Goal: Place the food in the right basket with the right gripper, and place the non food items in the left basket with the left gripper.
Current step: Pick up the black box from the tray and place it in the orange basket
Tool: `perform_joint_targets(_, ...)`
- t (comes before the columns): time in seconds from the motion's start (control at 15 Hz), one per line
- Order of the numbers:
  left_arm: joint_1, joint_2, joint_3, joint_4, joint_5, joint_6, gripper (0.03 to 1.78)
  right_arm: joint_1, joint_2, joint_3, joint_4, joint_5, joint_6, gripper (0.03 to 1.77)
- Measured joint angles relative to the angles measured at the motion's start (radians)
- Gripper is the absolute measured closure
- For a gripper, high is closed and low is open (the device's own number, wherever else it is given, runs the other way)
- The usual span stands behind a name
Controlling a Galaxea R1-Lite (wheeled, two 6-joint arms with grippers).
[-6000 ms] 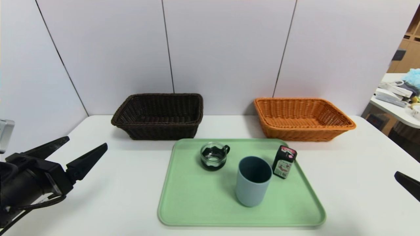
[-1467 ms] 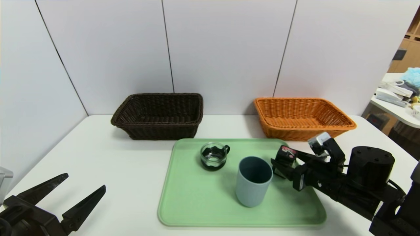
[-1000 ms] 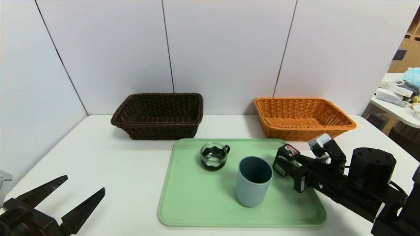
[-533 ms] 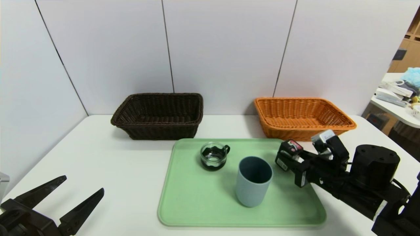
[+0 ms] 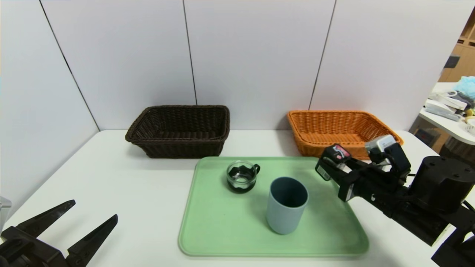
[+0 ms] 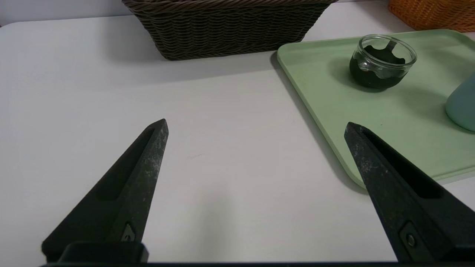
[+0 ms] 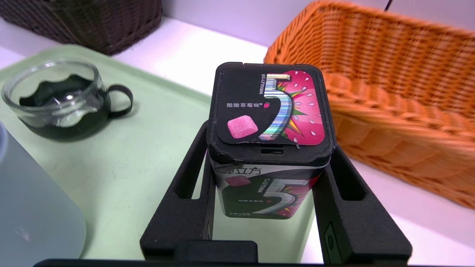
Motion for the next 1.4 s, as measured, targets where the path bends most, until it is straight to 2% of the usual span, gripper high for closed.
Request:
perform_joint_targets(0.27, 0.0, -0.004, 0.005, 0.0, 0.0, -0.001, 0.12, 0.0, -0.083, -0.008, 0.069, -0.009, -0.004, 1.06)
perform_joint_targets(0.53, 0.002, -0.017, 0.006, 0.003, 0.0, -0.001, 0.12, -0.003, -0.178, -0.071, 0.212, -0.013, -0.015, 1.06)
perform_joint_targets(0.87, 0.002, -0.061, 0.004, 0.08, 0.0, -0.004, 0.12, -0.019, -0.256, -0.181, 0.372, -0.014, -0.015, 1.06)
perform_joint_targets(1.4, 0.0, -0.079, -0.017, 0.099, 0.0, -0.003, 0.12, -0.096, -0.191, -0.285, 0.376, -0.008, -0.018, 1.06)
